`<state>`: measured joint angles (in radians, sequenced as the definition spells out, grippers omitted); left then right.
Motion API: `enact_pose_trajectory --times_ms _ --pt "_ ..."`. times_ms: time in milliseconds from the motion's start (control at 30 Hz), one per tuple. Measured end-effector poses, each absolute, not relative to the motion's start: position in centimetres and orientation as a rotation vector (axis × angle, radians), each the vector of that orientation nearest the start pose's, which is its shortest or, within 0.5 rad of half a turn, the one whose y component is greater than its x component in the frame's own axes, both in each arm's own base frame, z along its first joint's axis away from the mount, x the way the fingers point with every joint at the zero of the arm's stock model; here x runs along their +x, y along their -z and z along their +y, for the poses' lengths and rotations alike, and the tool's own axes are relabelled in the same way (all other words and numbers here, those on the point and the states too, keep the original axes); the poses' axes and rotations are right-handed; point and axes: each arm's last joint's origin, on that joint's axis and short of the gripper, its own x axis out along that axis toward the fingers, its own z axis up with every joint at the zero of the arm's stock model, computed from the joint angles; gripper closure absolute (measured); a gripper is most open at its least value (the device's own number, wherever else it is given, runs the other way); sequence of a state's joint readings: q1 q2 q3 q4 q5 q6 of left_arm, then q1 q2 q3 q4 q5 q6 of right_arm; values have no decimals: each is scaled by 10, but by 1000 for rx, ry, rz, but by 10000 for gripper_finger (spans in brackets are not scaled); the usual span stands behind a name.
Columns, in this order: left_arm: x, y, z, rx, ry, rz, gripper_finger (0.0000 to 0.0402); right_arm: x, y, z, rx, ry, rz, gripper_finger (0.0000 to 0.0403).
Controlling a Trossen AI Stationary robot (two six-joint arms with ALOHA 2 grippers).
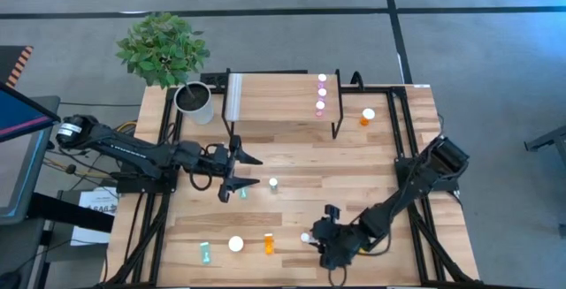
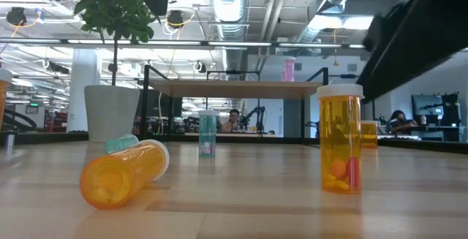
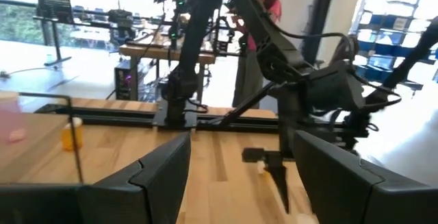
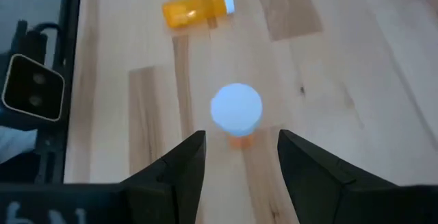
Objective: Pick and place medicine bottles onto shelf by color
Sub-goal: Put the middle orange pill bottle on the shelf
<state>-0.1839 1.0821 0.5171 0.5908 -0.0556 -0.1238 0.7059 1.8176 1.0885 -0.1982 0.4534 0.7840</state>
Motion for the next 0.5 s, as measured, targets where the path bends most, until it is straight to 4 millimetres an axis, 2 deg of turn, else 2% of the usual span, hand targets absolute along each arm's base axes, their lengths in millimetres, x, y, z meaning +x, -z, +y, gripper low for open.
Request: enact_pose_trajectory --times_ms 167,300,500 --pt "227 -258 -47 -135 130 -17 157 262 -165 244 217 158 707 198" --pt "235 -251 -54 -144 142 12 157 254 -138 251 253 176 684 198" --pt "269 -245 -69 -128 206 83 157 261 -103 252 253 200 638 198"
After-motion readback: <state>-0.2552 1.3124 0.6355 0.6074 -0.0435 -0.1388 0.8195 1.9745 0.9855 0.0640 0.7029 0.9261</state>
